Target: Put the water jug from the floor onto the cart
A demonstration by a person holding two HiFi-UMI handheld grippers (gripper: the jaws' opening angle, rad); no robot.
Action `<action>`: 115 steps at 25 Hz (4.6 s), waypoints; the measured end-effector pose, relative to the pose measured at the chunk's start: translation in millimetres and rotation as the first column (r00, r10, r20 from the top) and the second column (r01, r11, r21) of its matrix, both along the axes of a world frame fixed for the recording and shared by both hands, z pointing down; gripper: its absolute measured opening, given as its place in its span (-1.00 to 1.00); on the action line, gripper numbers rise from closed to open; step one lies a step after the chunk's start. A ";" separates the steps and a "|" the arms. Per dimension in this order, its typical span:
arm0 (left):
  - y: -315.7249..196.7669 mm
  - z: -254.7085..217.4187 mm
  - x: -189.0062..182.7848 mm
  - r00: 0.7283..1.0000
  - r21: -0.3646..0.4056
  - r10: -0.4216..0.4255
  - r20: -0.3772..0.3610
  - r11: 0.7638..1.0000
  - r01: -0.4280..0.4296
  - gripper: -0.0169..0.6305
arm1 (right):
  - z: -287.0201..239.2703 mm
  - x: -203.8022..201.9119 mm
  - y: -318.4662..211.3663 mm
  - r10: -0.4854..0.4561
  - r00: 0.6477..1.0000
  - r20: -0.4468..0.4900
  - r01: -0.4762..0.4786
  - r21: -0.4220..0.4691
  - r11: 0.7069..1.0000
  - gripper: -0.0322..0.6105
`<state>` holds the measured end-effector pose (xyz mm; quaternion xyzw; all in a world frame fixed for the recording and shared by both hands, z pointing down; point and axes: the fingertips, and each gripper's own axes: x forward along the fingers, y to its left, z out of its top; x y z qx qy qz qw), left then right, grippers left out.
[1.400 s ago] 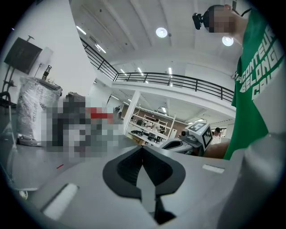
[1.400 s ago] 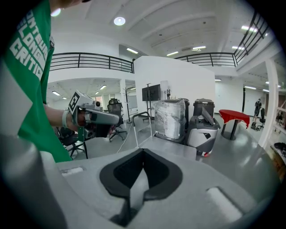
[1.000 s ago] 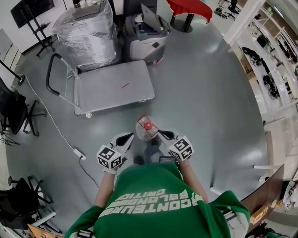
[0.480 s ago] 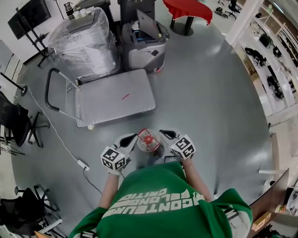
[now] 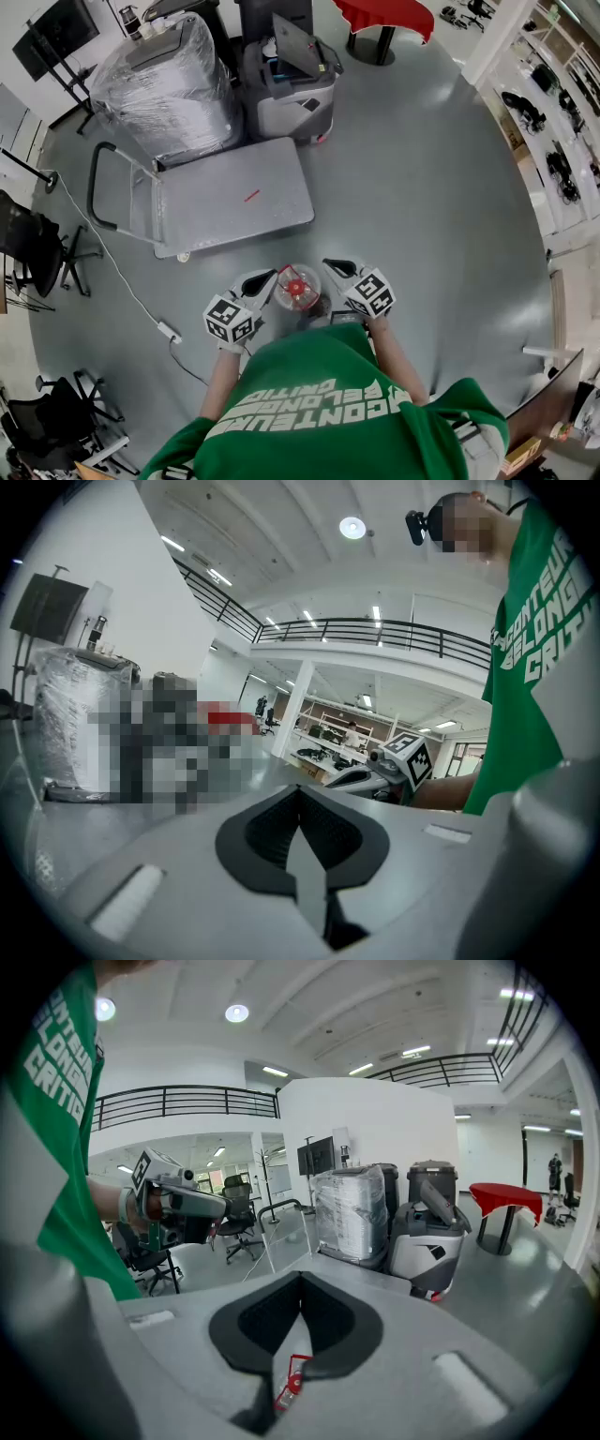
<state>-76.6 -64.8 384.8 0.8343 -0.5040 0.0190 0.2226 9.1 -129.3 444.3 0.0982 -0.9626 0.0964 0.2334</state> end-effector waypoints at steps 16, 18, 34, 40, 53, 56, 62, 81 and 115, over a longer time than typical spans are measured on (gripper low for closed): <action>-38.3 1.4 31.7 0.999 -0.049 0.042 0.027 0.998 -0.041 -0.92 | 2.1 21.2 -56.8 0.023 0.999 0.034 -0.022 -0.007 1.000 -0.93; -39.9 5.2 35.1 0.998 -0.054 0.058 0.025 0.997 -0.056 -0.92 | 4.6 24.5 -59.4 0.034 0.999 0.033 -0.034 -0.008 0.999 -0.93; -69.4 1.3 16.2 0.966 -0.028 0.259 0.002 0.966 -0.258 -0.92 | 1.5 4.3 -69.7 0.194 0.981 0.017 -0.194 -0.010 0.981 -0.93; -70.5 -2.4 -8.8 0.960 -0.031 0.279 -0.017 0.960 -0.279 -0.92 | -11.0 -29.6 -62.7 0.186 0.982 0.016 -0.186 -0.011 0.983 -0.93; -69.5 28.4 -27.8 0.943 -0.105 0.324 -0.077 0.938 -0.331 -0.92 | 9.2 -30.1 -50.1 0.246 0.968 -0.047 -0.249 -0.054 0.967 -0.93; -71.3 37.7 -24.2 0.934 -0.120 0.348 -0.084 0.926 -0.357 -0.92 | 19.9 -27.2 -48.4 0.258 0.964 -0.060 -0.262 -0.069 0.963 -0.93; -68.9 57.7 -15.2 0.910 -0.170 0.403 -0.098 0.894 -0.415 -0.92 | 38.8 -19.7 -43.9 0.284 0.955 -0.088 -0.292 -0.099 0.951 -0.93; -54.8 197.7 -17.7 0.893 -0.378 0.407 -0.191 0.809 -0.450 -0.92 | 182.9 24.8 -4.2 0.328 0.917 -0.226 -0.386 -0.305 0.871 -0.93; -36.2 392.2 -39.5 0.873 -0.559 0.361 -0.328 0.671 -0.487 -0.71 | 367.4 51.2 62.7 0.418 0.868 -0.268 -0.485 -0.638 0.598 -0.85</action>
